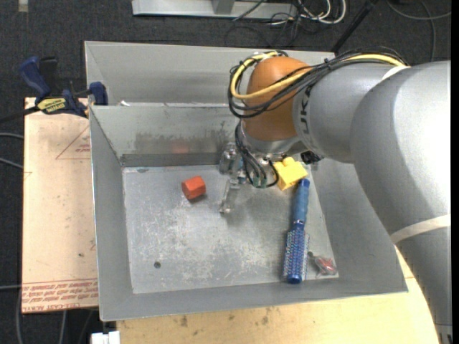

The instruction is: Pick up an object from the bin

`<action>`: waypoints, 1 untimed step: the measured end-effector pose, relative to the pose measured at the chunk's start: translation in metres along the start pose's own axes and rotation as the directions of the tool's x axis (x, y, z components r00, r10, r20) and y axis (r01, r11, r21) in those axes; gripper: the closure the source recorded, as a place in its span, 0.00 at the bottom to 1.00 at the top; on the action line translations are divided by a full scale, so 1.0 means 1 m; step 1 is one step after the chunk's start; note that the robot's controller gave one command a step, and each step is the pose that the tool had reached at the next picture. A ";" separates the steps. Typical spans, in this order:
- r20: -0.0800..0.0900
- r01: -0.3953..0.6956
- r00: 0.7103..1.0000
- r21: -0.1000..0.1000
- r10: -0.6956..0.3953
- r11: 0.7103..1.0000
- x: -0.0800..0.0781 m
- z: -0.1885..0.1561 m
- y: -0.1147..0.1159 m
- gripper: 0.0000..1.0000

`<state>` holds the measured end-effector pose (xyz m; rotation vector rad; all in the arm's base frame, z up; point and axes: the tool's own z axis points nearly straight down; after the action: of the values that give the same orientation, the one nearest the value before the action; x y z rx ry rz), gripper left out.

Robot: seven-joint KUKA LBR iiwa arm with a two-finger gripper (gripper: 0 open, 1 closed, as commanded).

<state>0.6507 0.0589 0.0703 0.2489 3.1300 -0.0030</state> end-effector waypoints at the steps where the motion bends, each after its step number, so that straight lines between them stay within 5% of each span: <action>1: 0.005 0.043 0.999 -0.009 -0.043 0.999 0.016 -0.050 0.117 0.00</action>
Offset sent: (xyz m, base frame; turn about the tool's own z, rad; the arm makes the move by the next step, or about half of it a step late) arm 0.0022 0.1114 0.0469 -0.0333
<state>0.6535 0.1775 0.1199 0.1816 3.1291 0.0110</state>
